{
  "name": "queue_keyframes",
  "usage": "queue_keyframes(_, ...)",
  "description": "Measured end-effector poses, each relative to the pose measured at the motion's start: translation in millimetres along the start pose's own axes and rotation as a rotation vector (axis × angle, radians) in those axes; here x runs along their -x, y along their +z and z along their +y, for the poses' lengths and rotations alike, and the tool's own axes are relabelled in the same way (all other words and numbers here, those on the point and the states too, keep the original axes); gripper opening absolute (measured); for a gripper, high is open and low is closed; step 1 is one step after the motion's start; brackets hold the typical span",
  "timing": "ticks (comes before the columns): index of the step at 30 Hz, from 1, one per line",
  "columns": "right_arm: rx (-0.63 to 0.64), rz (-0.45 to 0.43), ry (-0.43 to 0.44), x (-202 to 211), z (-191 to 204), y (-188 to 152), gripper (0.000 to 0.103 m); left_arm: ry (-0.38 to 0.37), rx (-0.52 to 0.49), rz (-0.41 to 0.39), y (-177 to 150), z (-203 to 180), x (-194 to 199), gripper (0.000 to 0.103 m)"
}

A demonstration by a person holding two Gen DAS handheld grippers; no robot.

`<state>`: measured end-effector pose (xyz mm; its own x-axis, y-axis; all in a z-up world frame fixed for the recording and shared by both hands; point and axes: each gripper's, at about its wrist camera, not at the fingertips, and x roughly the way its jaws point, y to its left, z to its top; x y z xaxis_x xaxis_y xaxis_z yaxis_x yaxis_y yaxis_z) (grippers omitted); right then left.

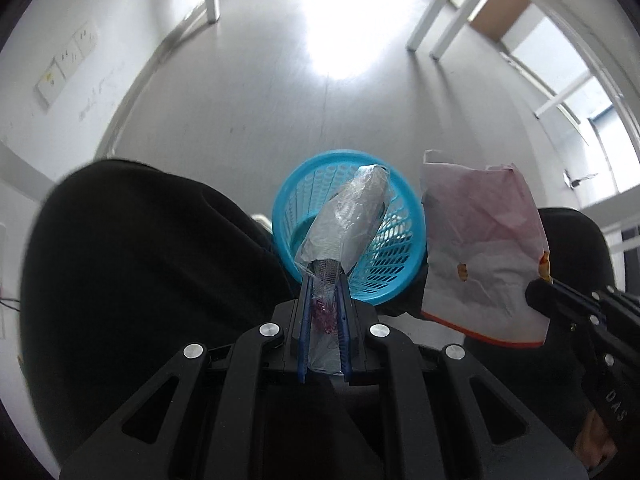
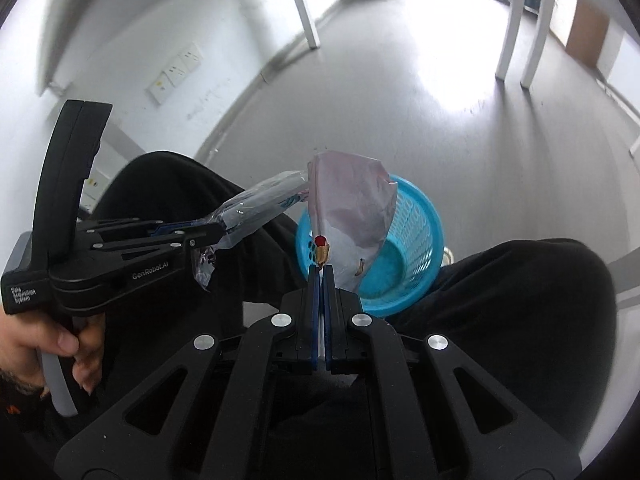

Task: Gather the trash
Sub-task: 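Lift both held items and carry them down over the blue wastebasket, then open the left tool over the basket while the right tool releases the paper bag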

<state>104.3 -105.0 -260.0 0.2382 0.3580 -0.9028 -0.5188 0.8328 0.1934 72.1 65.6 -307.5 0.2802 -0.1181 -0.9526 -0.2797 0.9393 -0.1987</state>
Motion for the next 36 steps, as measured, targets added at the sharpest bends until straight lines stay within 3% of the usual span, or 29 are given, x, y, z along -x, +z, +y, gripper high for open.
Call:
queue_keyframes(7,-0.074,0.087,-0.001,-52,-14,20,0.002,0.013,0.09,0.096,27,8,-45,0.011)
queue_keyframes(20,-0.215,0.25,-0.011,-148,-57,43,0.002,0.078,0.067,0.207,63,-14,-119,0.011)
queue_keyframes(32,-0.312,0.363,-0.01,-202,-84,45,0.002,0.059,0.116,0.337,80,-18,-172,0.011)
queue_keyframes(34,-0.331,0.369,-0.013,-205,-88,46,0.005,0.032,0.136,0.329,84,-11,-179,0.017)
queue_keyframes(36,-0.361,0.366,-0.021,-205,-93,47,0.016,0.02,0.146,0.303,87,-7,-177,0.047)
